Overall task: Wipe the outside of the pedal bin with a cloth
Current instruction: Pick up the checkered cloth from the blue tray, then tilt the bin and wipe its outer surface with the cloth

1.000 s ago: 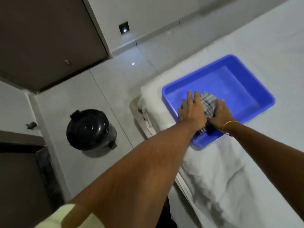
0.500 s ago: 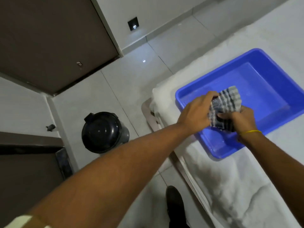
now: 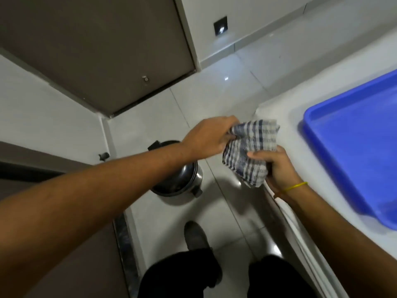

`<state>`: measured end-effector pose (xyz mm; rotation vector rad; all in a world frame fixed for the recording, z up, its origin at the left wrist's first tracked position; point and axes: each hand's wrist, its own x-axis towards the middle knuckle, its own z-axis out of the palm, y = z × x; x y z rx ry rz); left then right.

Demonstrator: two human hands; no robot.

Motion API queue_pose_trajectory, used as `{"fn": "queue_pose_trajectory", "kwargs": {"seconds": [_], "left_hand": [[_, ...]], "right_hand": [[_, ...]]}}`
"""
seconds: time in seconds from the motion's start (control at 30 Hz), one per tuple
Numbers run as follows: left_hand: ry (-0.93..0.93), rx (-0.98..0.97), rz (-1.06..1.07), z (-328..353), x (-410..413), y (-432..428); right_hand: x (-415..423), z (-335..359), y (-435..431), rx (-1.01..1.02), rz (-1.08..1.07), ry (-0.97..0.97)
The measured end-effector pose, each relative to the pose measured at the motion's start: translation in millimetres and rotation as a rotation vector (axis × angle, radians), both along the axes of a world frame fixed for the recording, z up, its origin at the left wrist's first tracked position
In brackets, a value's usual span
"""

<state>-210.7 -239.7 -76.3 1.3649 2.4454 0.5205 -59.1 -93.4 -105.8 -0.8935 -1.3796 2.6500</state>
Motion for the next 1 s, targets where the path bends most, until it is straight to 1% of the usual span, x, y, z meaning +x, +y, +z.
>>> {"fn": "queue_pose_trajectory", "kwargs": {"seconds": [0.1, 0.17, 0.23, 0.37, 0.43, 0.5, 0.6, 0.67, 0.77, 0.83, 1.0], "left_hand": [[0.065, -0.186, -0.024, -91.9, -32.6, -42.1], [0.111, -0.328, -0.127, -154.5, -49.3, -68.9], [0.189, -0.414, -0.29, -211.4, -62.3, -91.8], [0.395, -0.347, -0.614, -305.4, -82.9, -125.0], [0.418, -0.281, -0.674, -328.5, -86.4, -129.7], [0.376, -0.193, -0.675, -340.4, -90.5, -129.1], [0.262, -0.143, -0.669, -332.0, -96.1, -124.4], [0.206, -0.095, -0.648, -323.8, -104.6, -130.3], [0.176, -0.032, -0.637, -302.8, -115.8, -148.5], [0.171, 0.016, -0.594, -290.5, -120.2, -166.9], [0.184, 0.06, -0.466, -288.3, -121.2, -215.2]], "right_hand": [[-18.7, -77.3, -29.3, -0.113, -0.064, -0.025], [-25.2, -128.5, -41.2, -0.232, -0.102, -0.077], [-31.1, -175.3, -50.3, -0.337, -0.126, -0.104], [-41.8, -260.9, -68.7, -0.356, -0.133, -0.106], [-42.8, -296.2, -78.7, -0.37, -0.146, -0.111], [-45.5, -324.9, -86.9, -0.372, -0.159, -0.128], [-52.0, -350.3, -103.0, -0.392, -0.152, -0.146], [-62.4, -361.9, -111.0, -0.315, -0.15, -0.167], [-88.9, -379.8, -128.6, -0.061, -0.076, -0.188], [-115.3, -382.8, -137.9, 0.073, -0.009, -0.165], [-179.3, -397.9, -154.9, 0.295, 0.112, -0.143]]}}
